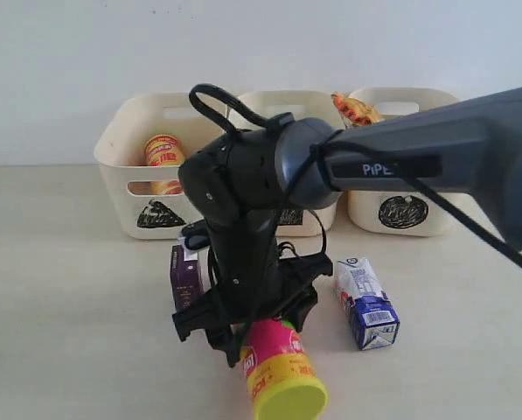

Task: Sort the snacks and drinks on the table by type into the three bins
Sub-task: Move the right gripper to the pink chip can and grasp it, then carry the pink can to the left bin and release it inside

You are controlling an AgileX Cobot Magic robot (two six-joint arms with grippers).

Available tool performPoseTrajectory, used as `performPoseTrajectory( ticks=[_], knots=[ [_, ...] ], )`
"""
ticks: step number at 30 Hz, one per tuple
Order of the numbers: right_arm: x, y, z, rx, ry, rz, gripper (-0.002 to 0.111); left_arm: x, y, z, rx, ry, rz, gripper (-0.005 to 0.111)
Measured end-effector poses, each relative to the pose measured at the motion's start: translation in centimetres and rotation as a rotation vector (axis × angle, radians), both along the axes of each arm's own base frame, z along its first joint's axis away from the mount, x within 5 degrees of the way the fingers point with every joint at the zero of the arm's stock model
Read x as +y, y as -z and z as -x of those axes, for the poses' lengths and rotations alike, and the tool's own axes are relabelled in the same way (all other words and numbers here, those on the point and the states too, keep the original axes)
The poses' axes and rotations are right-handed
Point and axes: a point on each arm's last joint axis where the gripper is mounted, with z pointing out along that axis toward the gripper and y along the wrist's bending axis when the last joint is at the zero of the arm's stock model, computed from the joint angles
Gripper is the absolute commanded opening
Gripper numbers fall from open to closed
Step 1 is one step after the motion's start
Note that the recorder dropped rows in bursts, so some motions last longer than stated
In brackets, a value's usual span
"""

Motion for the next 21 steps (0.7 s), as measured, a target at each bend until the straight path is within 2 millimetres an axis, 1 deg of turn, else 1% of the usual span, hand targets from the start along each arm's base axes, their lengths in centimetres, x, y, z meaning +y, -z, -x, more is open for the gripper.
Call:
performPoseTrajectory(
  ticks=[2, 6, 7, 8, 9, 10, 12, 14, 18, 21],
  knots=[
    [-0.3, -1.2, -0.1, -0.037, 0.003, 0.002, 0.001, 0.0, 0.0, 0.0, 0.000, 0.000, 0.000, 0.004],
    [-1.0, -4.7, 0.1, -0.110, 0.002, -0.028, 0.001, 0.0, 0.0, 0.0, 0.000, 0.000, 0.000, 0.004],
    [-1.3, -6.0, 0.3, -0.131, 0.000, -0.045, 0.001, 0.0, 0.0, 0.0, 0.000, 0.000, 0.000, 0.004],
    [-1.4, -6.6, 0.4, -0.143, -0.005, -0.055, 0.001, 0.0, 0.0, 0.0, 0.000, 0.000, 0.000, 0.004],
    [-1.7, -8.1, 0.6, -0.166, -0.013, -0.080, 0.001, 0.0, 0.0, 0.0, 0.000, 0.000, 0.000, 0.004],
    [-1.8, -8.7, 0.8, -0.176, -0.017, -0.091, 0.001, 0.0, 0.0, 0.0, 0.000, 0.000, 0.000, 0.004],
    [-2.3, -10.8, 1.2, -0.214, -0.032, -0.129, 0.001, 0.0, 0.0, 0.0, 0.000, 0.000, 0.000, 0.004],
    [-2.7, -12.3, 1.5, -0.248, -0.050, -0.164, 0.000, 0.0, 0.0, 0.0, 0.000, 0.000, 0.000, 0.004],
    [-2.6, -14.5, 1.5, -0.345, -0.103, -0.261, 0.000, 0.0, 0.0, 0.0, 0.000, 0.000, 0.000, 0.004],
    [-1.9, -15.1, 1.0, -0.429, -0.151, -0.343, 0.000, 0.0, 0.0, 0.0, 0.000, 0.000, 0.000, 0.004]
  ],
)
